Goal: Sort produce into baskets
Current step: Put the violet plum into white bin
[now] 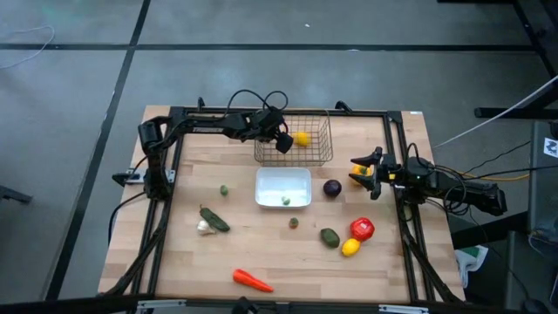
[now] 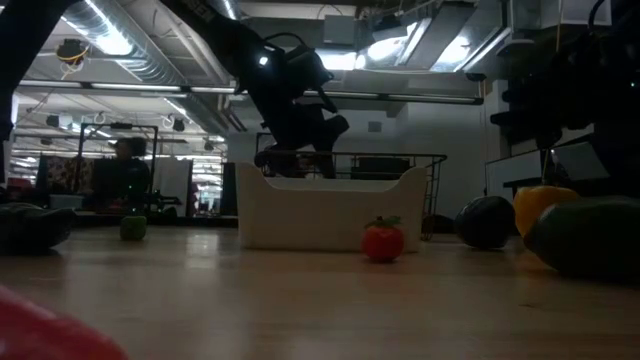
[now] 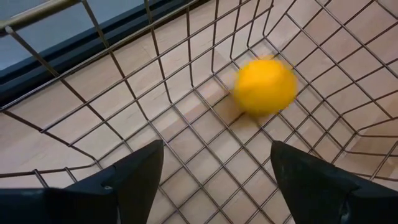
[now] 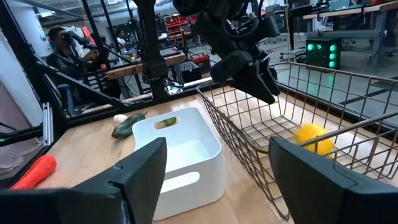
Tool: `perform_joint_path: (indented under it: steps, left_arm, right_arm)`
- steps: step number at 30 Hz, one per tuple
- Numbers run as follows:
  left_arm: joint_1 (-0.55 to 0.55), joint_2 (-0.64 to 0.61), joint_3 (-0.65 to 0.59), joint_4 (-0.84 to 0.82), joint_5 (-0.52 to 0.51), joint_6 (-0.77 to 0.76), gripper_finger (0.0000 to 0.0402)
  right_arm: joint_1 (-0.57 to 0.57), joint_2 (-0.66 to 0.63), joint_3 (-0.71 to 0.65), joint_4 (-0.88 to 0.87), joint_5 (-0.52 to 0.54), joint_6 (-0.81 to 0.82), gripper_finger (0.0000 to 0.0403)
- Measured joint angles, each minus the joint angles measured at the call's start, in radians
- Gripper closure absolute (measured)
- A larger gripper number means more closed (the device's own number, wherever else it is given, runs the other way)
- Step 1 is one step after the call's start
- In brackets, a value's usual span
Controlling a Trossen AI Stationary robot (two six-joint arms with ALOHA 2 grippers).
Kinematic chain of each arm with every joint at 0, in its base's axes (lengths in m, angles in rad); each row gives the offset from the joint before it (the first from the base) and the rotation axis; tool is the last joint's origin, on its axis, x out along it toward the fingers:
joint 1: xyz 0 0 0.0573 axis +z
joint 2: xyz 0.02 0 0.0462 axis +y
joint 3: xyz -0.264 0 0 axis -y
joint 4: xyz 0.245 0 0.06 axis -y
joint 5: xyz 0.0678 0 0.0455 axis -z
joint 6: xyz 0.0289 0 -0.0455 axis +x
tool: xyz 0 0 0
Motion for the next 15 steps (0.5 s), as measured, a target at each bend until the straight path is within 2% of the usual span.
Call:
perform_joint_path:
  steps: [7, 15]
  left_arm:
    - [0.0, -0.066, -0.001, 0.0, 0.007, 0.003, 0.0108]
    - [-0.003, -0.206, -0.001, 0.0, 0.008, 0.103, 0.0108]
  right_arm:
    - [0.0, 0.004, 0.014, 0.034, 0.042, 0.0, 0.0123]
    - [0.0, 0.095, 0.131, 0.043, 0.079, -0.041, 0.0123]
